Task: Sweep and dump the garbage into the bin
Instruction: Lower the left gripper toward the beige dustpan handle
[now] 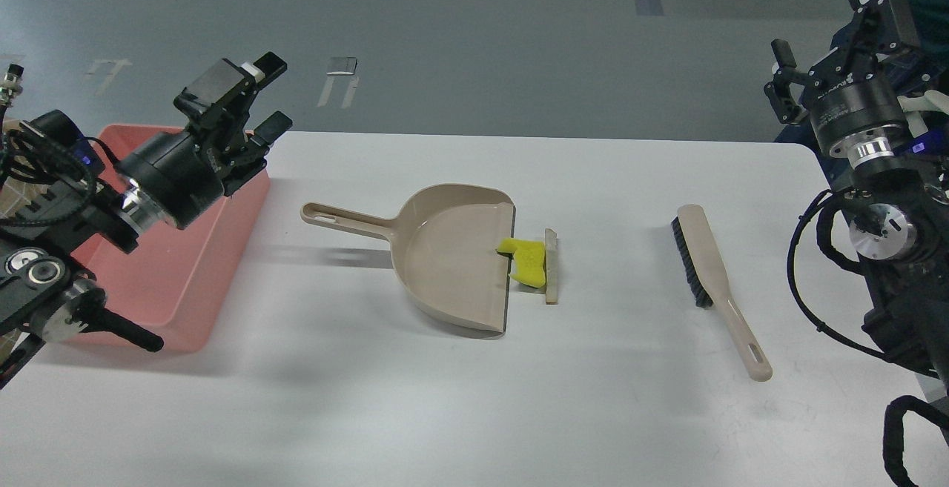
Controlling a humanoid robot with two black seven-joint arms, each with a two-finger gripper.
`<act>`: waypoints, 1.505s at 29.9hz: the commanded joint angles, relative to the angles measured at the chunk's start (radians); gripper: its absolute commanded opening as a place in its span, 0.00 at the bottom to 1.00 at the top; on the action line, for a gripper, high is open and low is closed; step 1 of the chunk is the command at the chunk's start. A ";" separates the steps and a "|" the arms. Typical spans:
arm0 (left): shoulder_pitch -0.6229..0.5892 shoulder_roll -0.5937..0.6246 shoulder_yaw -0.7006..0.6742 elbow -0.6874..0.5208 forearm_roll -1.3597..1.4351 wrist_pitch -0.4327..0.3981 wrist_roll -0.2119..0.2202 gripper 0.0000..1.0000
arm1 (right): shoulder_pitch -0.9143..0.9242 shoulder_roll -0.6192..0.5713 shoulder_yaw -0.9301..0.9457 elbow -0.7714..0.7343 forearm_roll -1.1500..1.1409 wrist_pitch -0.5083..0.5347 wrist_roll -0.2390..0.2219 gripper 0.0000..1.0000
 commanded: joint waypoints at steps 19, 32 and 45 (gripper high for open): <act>0.107 -0.394 0.023 0.160 0.425 0.066 0.112 0.98 | -0.006 -0.001 0.000 0.000 0.000 -0.005 0.000 1.00; 0.101 -0.431 0.059 0.277 0.435 0.120 0.111 0.98 | -0.005 -0.001 0.000 -0.002 0.000 -0.005 0.000 1.00; 0.053 -0.488 0.061 0.366 0.433 0.127 0.111 0.98 | -0.006 -0.001 0.000 -0.002 0.000 -0.005 0.000 1.00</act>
